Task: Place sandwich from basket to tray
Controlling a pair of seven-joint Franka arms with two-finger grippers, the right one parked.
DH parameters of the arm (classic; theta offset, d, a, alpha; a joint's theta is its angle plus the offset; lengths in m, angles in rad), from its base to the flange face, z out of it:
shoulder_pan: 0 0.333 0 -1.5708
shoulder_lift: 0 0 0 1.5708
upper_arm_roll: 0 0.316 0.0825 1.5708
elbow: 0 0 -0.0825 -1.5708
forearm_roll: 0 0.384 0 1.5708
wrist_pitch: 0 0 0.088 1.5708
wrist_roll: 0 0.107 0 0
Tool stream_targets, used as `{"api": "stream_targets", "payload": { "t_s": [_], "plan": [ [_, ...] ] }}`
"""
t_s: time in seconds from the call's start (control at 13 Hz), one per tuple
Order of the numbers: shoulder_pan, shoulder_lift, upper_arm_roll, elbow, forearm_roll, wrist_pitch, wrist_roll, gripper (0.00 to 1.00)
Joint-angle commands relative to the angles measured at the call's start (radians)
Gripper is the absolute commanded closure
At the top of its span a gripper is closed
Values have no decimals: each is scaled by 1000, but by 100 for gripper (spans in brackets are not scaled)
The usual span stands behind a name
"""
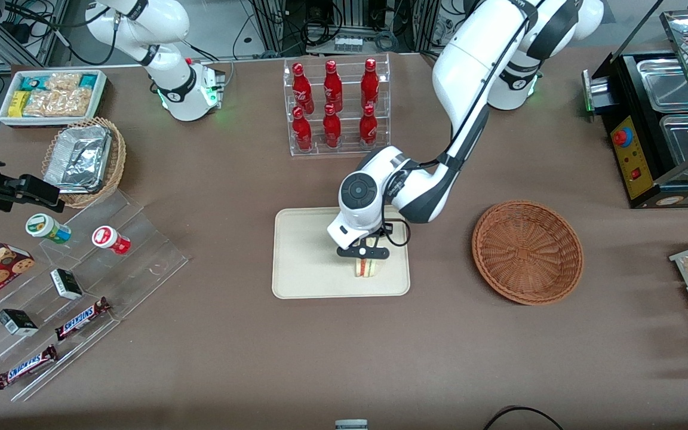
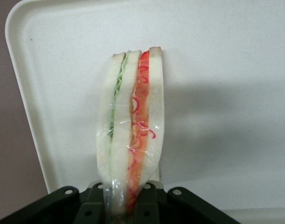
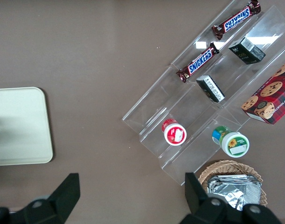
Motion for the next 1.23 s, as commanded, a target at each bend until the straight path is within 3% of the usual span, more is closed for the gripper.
{"api": "stream_targets", "payload": {
  "t_s": [0.0, 0.77, 1.15],
  "plan": [
    [-12, 14, 8, 34, -11, -6, -6, 0],
    [9, -126, 25, 53, -6, -52, -63, 0],
    [167, -207, 31, 68, -17, -150, 118, 0]
  ]
}}
